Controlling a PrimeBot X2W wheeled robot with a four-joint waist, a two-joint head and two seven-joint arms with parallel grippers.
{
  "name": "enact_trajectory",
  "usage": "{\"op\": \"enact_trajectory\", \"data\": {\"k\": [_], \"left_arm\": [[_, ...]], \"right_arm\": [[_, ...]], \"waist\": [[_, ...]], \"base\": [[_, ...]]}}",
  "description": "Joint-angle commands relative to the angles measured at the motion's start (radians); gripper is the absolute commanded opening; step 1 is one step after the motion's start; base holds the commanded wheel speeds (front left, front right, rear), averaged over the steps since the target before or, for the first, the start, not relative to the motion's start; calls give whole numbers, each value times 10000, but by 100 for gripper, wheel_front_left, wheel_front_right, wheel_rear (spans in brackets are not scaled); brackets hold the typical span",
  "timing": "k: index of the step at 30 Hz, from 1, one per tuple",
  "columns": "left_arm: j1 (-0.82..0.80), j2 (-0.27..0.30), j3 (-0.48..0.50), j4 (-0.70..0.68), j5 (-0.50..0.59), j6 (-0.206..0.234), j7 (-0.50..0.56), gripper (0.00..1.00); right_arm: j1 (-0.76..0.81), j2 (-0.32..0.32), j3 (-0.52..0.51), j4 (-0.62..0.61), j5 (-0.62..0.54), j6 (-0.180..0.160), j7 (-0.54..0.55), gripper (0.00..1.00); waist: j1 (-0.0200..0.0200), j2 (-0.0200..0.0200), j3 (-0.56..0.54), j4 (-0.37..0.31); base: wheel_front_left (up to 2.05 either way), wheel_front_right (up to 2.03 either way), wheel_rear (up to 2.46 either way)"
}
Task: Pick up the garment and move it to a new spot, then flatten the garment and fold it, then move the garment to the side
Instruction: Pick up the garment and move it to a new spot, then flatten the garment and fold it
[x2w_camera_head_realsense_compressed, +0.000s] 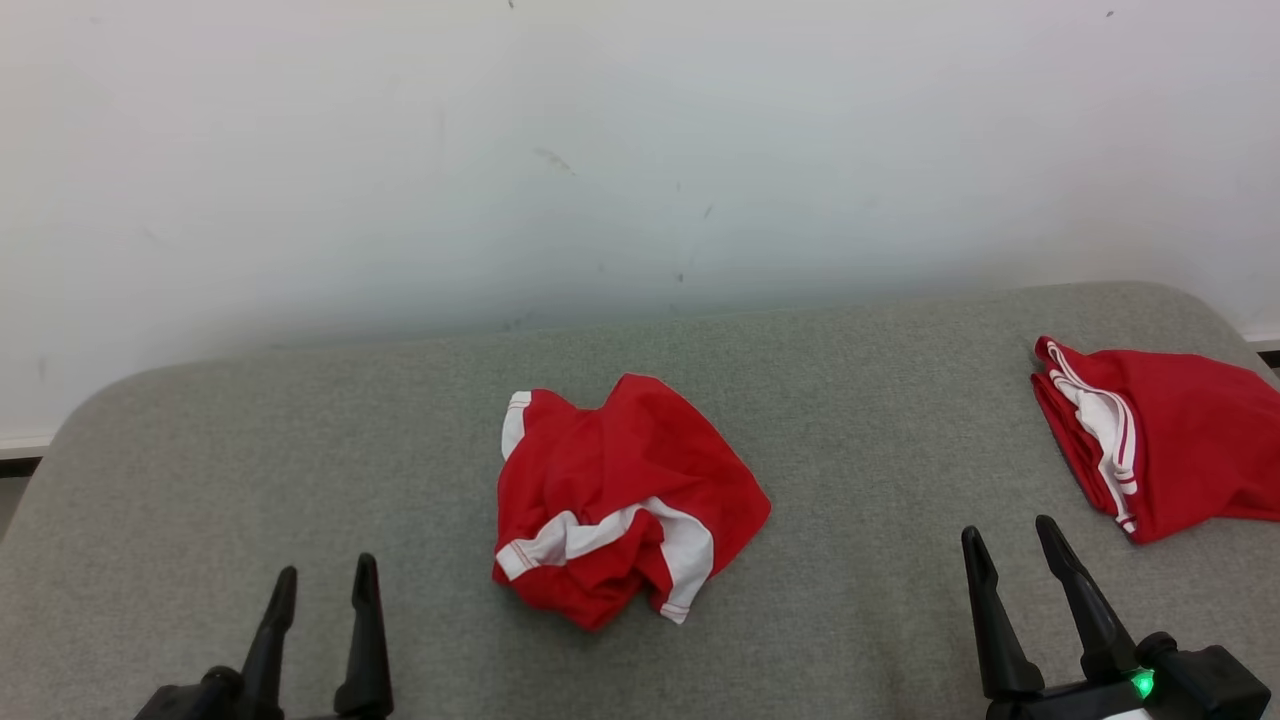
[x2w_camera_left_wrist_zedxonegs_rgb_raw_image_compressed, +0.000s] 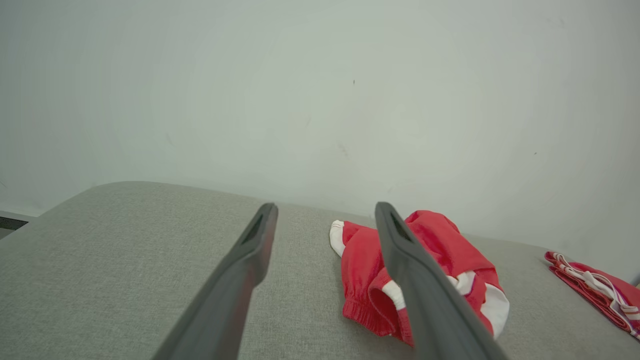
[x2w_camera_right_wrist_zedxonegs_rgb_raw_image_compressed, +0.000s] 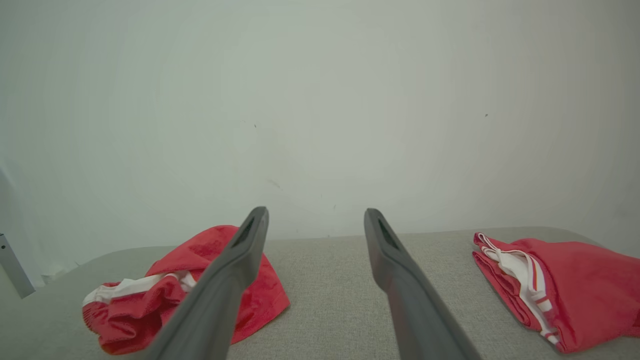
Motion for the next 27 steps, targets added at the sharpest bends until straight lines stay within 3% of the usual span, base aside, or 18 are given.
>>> {"op": "enact_trajectory", "data": {"k": [1, 13, 18, 27], "left_arm": [[-24, -79, 138, 1, 217, -108, -15, 100], [-44, -597, 543, 155, 787, -695, -16, 100], [-223, -716, 449, 388, 929, -997, -15, 100], [-604, -888, 339, 846, 1094, -1413, -7, 100]], "right_arm": [[-42, -61, 9, 38, -34, -2, -28, 100], [-175, -195, 342, 394, 72, -2, -28, 100], [-499, -394, 1188, 1413, 208, -2, 54, 100], [-1802, -569, 2986, 3757, 979, -2, 1283, 100]], "waist": [[0, 0, 5, -1], [0, 0, 40, 205], [0, 0, 134, 817], [0, 0, 357, 2241]], "base": [[0, 0, 0], [0, 0, 0], [0, 0, 0], [0, 0, 0]]}}
